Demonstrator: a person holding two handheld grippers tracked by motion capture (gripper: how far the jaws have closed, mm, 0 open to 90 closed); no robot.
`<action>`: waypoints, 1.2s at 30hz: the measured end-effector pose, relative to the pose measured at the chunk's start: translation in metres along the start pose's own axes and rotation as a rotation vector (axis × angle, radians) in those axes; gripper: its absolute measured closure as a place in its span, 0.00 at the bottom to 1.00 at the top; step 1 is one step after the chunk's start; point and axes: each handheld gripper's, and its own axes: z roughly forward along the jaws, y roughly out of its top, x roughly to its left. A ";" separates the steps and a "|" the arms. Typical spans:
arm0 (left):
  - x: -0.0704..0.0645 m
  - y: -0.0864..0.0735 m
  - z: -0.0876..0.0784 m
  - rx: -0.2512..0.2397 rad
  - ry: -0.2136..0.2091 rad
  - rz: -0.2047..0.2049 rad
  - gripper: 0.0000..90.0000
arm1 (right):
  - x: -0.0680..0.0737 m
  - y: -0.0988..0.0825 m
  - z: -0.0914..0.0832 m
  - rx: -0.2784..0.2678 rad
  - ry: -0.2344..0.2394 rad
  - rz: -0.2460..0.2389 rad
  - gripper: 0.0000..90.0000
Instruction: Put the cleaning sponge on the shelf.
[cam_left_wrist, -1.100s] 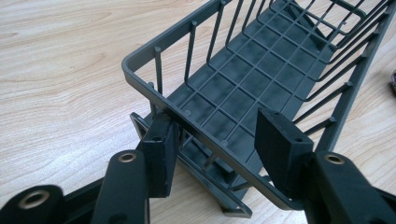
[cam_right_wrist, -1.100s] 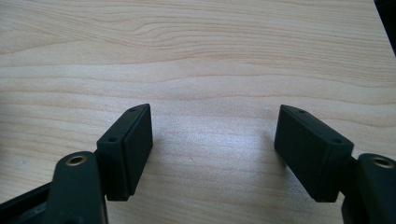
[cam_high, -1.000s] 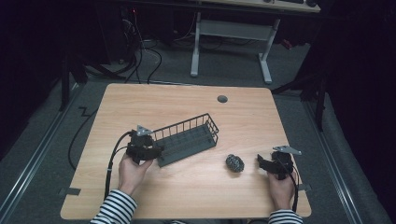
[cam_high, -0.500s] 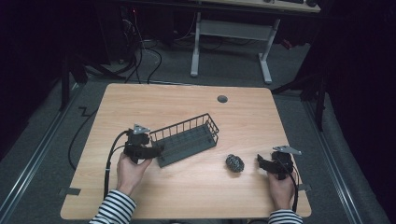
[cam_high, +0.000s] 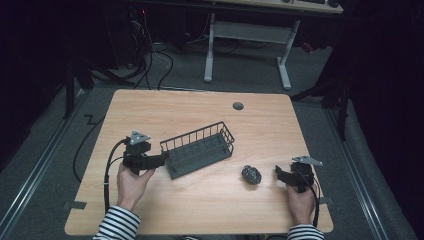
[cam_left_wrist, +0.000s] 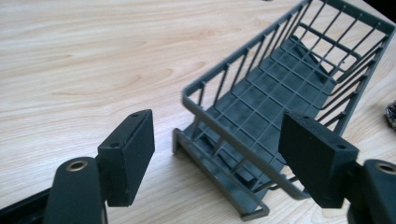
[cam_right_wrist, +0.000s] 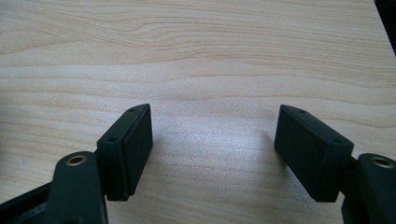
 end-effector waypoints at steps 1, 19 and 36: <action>0.002 -0.001 -0.002 -0.004 0.004 0.001 0.30 | 0.000 0.000 0.000 0.000 0.000 -0.001 0.31; 0.050 -0.040 -0.030 -0.047 0.095 -0.071 0.30 | 0.000 0.000 0.000 0.000 0.000 -0.001 0.31; 0.081 -0.082 -0.008 0.017 0.173 -0.139 0.29 | 0.000 0.001 0.000 0.004 0.002 -0.002 0.31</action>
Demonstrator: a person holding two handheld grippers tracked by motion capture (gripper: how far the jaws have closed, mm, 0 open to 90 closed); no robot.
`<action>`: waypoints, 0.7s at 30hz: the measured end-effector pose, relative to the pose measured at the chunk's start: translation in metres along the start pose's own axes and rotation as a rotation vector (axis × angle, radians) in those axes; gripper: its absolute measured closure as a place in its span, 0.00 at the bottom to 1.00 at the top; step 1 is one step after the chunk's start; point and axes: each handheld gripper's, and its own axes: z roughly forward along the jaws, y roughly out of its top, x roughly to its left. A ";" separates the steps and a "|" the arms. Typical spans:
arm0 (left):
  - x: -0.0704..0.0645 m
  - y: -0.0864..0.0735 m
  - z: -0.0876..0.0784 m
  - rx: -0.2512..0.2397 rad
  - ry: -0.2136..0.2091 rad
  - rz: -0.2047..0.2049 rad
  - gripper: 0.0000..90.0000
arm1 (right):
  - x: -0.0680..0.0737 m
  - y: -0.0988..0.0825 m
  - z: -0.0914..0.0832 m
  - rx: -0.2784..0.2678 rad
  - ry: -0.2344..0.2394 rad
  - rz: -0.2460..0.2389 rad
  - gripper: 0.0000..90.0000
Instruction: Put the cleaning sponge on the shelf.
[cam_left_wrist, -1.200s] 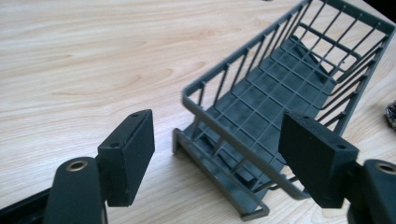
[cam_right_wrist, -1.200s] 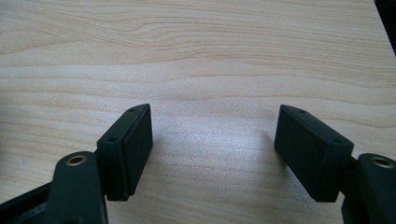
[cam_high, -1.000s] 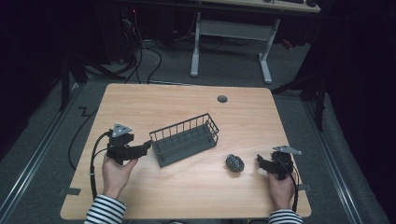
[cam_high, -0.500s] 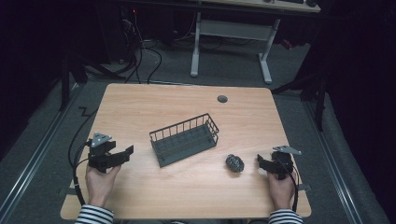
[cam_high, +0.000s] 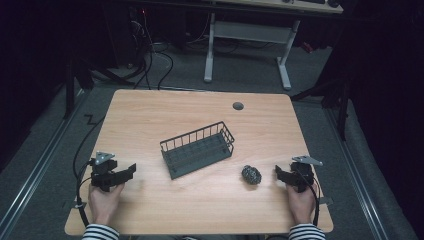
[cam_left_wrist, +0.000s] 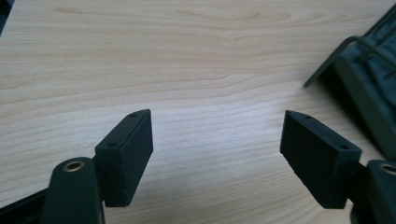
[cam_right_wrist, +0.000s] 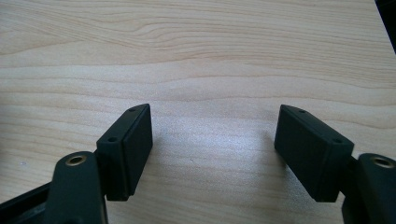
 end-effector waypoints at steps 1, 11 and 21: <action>0.001 -0.001 0.002 0.002 0.006 -0.005 0.29 | 0.000 0.000 0.000 -0.003 0.001 0.000 0.31; 0.000 -0.003 0.016 0.019 0.083 0.038 0.30 | 0.000 0.000 0.001 -0.003 0.010 -0.009 0.29; 0.000 -0.004 0.024 0.025 0.109 0.059 0.30 | 0.001 0.001 -0.003 0.031 0.047 -0.040 0.30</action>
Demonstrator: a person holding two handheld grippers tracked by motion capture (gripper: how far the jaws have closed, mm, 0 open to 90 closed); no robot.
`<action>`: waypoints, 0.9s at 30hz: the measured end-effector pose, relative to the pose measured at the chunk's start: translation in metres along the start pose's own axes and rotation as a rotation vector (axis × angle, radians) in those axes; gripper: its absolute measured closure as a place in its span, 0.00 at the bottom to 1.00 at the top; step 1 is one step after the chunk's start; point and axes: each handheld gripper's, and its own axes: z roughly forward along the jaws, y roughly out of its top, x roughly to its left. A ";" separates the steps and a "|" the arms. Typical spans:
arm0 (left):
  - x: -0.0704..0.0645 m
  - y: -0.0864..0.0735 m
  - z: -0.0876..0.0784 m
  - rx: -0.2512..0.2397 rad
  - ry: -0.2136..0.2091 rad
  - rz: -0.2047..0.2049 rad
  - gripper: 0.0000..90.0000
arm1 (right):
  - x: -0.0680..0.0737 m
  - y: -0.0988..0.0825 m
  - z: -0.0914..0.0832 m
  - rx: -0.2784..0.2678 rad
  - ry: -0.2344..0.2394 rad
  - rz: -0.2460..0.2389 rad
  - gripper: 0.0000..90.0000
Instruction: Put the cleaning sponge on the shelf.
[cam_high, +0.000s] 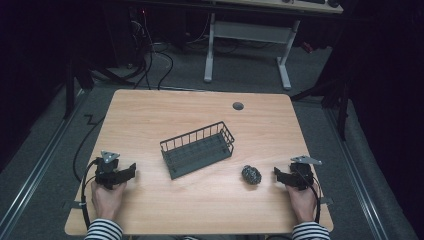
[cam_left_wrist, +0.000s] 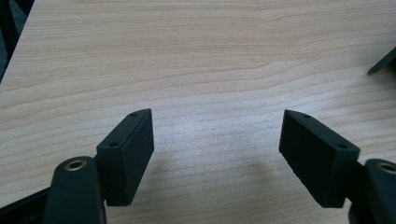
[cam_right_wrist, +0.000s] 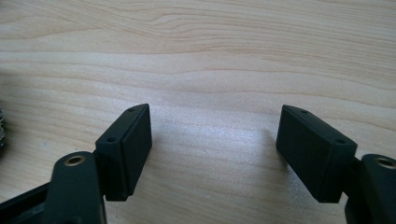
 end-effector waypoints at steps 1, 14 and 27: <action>0.000 0.000 0.000 0.002 0.001 0.003 0.30 | 0.000 0.000 -0.001 0.002 0.001 0.000 0.31; -0.007 -0.011 0.006 -0.010 0.005 0.023 0.29 | 0.006 -0.008 -0.027 -0.057 0.058 -0.024 0.40; -0.006 -0.011 0.006 -0.010 -0.001 0.021 0.28 | 0.042 -0.015 -0.063 -0.085 0.156 -0.147 0.37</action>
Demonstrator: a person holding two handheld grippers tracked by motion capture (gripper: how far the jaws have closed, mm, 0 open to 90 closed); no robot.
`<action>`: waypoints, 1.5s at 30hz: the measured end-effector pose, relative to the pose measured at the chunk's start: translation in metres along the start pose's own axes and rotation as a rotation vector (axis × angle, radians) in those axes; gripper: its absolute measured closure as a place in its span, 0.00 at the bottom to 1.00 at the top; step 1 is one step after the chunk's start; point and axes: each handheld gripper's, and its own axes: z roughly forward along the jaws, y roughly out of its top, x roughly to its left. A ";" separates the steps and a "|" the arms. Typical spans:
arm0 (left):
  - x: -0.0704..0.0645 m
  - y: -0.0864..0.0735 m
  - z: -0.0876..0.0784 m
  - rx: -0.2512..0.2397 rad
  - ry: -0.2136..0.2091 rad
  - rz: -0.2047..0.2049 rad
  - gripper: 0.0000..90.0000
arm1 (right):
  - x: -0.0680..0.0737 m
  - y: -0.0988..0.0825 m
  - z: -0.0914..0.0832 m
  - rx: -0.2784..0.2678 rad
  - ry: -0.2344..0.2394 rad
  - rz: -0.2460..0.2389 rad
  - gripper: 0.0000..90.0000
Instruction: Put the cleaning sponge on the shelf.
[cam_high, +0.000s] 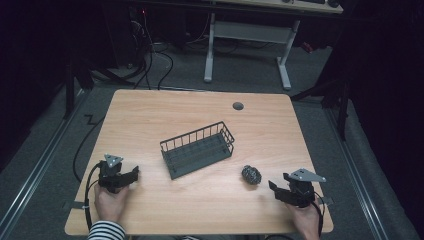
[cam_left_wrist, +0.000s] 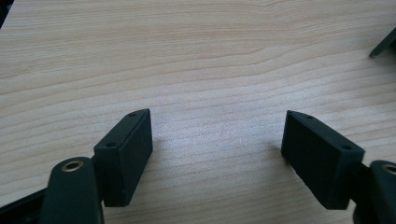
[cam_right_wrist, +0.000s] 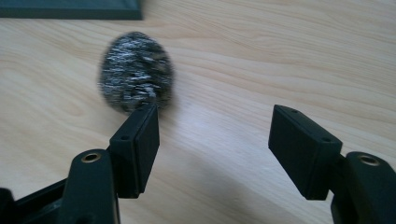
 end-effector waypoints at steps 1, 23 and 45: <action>0.000 0.000 0.000 0.000 0.000 0.000 0.28 | 0.004 0.001 -0.002 -0.006 0.011 0.003 0.37; 0.000 0.000 0.000 0.001 -0.003 0.000 0.28 | 0.041 0.039 0.040 0.071 0.073 -0.123 0.34; 0.000 0.000 0.000 0.001 -0.003 -0.001 0.28 | 0.042 0.036 0.056 0.117 0.090 -0.129 0.46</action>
